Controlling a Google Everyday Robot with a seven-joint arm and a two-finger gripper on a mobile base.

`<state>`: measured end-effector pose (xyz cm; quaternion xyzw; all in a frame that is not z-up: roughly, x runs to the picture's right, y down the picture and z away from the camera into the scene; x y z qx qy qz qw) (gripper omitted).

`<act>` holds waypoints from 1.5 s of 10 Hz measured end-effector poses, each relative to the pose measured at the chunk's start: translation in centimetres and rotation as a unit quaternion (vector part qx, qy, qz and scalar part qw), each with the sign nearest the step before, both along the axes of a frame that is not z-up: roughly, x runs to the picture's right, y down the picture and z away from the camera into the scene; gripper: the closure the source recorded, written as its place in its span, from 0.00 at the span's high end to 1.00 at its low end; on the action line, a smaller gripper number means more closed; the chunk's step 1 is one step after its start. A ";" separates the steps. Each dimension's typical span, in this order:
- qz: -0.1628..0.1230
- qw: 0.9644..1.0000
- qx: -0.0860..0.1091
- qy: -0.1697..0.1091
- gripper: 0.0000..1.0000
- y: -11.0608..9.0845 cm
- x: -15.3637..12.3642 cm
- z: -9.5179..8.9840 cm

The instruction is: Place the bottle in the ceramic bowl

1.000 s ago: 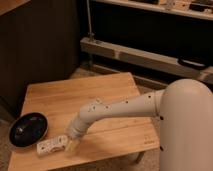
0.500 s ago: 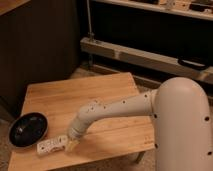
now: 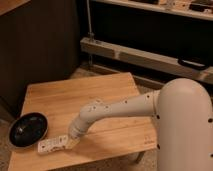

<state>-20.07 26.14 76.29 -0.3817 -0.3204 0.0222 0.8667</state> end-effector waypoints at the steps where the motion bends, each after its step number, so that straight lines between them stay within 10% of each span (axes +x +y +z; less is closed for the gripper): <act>1: 0.011 1.000 0.003 0.014 0.00 -0.6 1.5 -0.5; 7: 0.037 0.995 0.058 0.077 0.00 -8.7 5.9 -3.9; 15: 0.019 0.997 0.072 0.007 0.00 -13.5 -4.1 -0.2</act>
